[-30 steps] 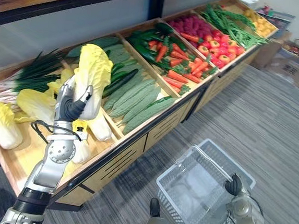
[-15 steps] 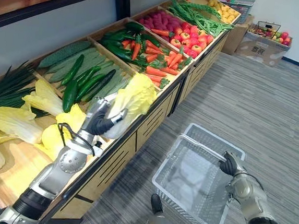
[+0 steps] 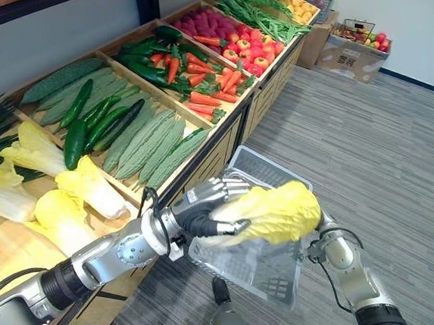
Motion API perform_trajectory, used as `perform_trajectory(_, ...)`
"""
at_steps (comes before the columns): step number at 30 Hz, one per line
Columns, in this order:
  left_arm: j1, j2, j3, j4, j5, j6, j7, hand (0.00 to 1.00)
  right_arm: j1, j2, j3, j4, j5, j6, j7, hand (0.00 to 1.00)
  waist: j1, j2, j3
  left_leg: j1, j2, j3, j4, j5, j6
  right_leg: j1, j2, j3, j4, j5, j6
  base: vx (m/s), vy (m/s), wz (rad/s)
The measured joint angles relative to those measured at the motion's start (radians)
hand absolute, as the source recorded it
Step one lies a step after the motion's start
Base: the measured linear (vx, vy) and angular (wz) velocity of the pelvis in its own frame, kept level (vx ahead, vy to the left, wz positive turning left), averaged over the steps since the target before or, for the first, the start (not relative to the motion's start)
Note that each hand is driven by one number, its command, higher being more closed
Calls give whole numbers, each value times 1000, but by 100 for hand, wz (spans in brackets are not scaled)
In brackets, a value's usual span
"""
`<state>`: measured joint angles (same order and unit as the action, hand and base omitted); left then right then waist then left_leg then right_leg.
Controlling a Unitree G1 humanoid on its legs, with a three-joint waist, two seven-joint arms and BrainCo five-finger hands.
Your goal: Pick vegetable in the basket
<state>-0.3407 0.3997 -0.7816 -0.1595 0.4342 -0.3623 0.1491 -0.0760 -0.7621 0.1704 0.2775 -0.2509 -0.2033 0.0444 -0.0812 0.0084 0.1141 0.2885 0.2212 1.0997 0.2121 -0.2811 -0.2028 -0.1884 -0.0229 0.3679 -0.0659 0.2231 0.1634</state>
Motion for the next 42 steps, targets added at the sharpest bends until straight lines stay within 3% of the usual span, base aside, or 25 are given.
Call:
perform_trajectory(12,-52,-8,-116,176,23,-14,-17,100,-31,-63,134,-185,105,-22,76,100,-13,3,7,46,40,99,44,-14,-29,-6,68,76,9,12,-14,-15,-47,-23)
perform_trajectory(20,-78,-38,-116,349,139,-13,-10,100,-91,-96,194,-226,142,-29,100,100,-24,2,7,62,50,144,56,-17,-39,-17,96,108,14,17,-18,9,-10,-15)
perform_trajectory(29,-99,-42,-112,530,253,-17,4,100,-94,-98,257,-227,142,-33,118,100,-27,1,7,63,52,145,58,-17,-39,-15,94,106,9,18,-18,1,-1,-1)
perform_trajectory(37,-133,-22,-91,670,337,-17,43,100,-94,-104,271,-224,143,-79,149,100,-31,-1,8,62,53,142,54,-17,-40,-10,90,98,-2,18,-18,0,0,0)
perform_trajectory(38,-134,-18,-91,678,337,-17,43,0,-94,-104,271,-224,143,-85,149,100,-32,-1,8,62,53,143,54,-17,-40,-10,90,98,-2,18,-18,0,0,0)
perform_trajectory(42,-134,5,-93,726,391,-10,43,0,-105,-110,271,-223,145,-91,149,100,-47,-5,10,63,52,143,52,-17,-40,-10,89,97,-3,17,-18,0,0,0)
